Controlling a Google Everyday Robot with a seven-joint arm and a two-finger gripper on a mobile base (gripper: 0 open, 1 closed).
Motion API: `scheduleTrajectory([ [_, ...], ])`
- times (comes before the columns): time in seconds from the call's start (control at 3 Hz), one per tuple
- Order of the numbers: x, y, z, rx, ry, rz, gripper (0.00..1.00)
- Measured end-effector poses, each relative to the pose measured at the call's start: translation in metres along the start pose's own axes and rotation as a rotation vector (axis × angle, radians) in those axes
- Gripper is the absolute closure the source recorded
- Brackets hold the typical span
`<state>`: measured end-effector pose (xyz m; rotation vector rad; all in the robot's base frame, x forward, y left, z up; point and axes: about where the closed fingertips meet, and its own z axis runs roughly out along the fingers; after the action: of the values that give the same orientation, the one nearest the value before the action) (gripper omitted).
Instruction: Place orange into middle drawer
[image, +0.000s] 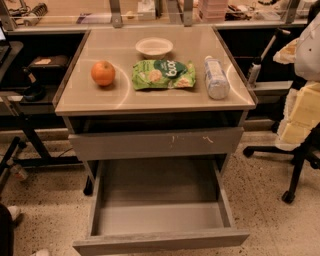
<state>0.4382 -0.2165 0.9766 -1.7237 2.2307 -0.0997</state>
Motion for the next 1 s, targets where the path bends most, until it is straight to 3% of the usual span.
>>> scheduleTrajectory([
  [0.33,-0.004,-0.004,0.000,0.007,-0.009,0.006,0.00],
  [1.0,-0.052,-0.053,0.020,0.011,-0.023,-0.029,0.00],
])
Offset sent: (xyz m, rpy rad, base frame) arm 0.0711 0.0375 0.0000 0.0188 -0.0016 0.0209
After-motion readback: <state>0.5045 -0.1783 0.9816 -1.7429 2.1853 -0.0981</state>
